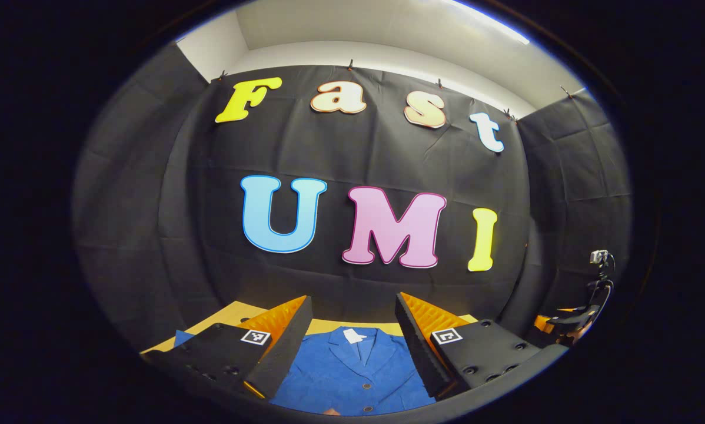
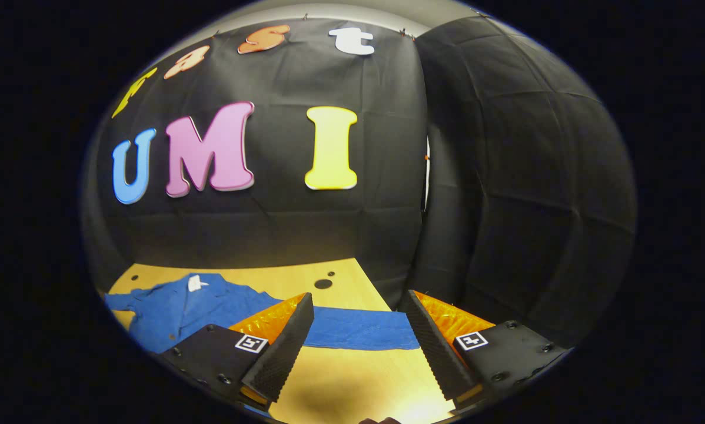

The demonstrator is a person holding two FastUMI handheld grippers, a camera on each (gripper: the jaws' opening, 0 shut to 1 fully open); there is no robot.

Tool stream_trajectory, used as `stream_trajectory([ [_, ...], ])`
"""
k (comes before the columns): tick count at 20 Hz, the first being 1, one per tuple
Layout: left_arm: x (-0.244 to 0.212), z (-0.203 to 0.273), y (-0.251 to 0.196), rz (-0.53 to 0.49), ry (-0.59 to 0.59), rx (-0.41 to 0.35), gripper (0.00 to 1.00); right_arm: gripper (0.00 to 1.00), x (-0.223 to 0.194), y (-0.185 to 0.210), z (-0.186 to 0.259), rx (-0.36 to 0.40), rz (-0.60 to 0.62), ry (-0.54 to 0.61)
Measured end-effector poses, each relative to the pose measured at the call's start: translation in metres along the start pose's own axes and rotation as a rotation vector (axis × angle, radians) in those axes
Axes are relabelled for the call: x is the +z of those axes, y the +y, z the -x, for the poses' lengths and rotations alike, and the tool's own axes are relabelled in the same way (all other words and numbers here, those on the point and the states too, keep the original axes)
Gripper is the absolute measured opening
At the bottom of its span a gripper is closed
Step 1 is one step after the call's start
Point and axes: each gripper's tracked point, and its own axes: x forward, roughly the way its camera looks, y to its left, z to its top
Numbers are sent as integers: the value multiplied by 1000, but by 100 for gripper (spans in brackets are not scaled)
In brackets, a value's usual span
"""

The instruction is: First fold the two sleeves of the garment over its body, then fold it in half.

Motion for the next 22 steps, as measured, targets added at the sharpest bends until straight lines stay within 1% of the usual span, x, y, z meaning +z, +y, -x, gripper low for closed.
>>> stream_trajectory([
  [1,-1,-2,-2,-11,12,9,82,100,-20,-10,-18,-14,0,45],
  [4,-7,-10,-15,-29,50,24,82,100,-76,-33,-57,-62,-60,197],
  [9,-24,-22,-35,-26,106,52,82,100,-141,-57,-102,-126,-83,366],
  [11,-29,-27,-42,-19,124,55,82,100,-156,-67,-114,-151,-115,419],
  [13,-33,-33,-45,-14,135,59,82,100,-168,-68,-120,-172,-137,449],
  [15,-34,-36,-47,-12,140,66,82,100,-181,-63,-119,-168,-149,485],
  [16,-33,-37,-48,-13,136,66,82,99,-185,-64,-117,-170,-136,494],
  [17,-31,-38,-50,-16,133,64,82,84,-179,-65,-122,-166,-131,467],
  [18,-31,-39,-51,-22,131,61,82,82,-182,-60,-121,-152,-141,481],
  [20,-32,-43,-54,-34,132,54,82,54,-181,-59,-120,-151,-141,472],
  [21,-33,-44,-55,-35,136,53,82,63,-178,-54,-121,-128,-153,468],
  [22,-33,-45,-57,-33,135,49,82,39,-179,-50,-123,-126,-169,480],
])
